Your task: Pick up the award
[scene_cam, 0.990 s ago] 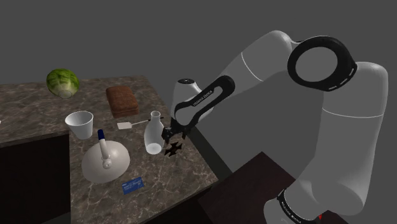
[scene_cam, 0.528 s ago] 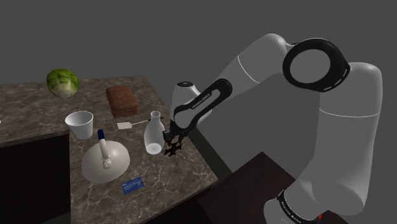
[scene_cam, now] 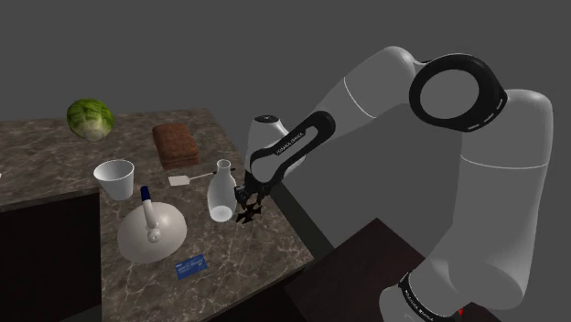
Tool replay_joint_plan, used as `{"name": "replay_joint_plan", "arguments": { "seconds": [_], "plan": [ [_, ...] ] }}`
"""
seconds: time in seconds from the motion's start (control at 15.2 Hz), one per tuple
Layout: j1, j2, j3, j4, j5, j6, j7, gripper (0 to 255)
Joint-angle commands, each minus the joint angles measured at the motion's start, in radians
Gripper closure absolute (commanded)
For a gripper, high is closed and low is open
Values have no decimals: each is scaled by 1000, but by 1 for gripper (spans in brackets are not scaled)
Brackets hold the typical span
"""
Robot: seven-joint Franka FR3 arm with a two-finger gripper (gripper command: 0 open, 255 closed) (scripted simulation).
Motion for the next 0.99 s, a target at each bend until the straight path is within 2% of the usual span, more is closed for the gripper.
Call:
{"name": "replay_joint_plan", "arguments": {
  "seconds": [0.0,0.92],
  "plan": [
    [-2,-22,3,-5,4,-17,-1,255],
    [-14,-155,18,-4,29,-150,-13,255]
  ]
}}
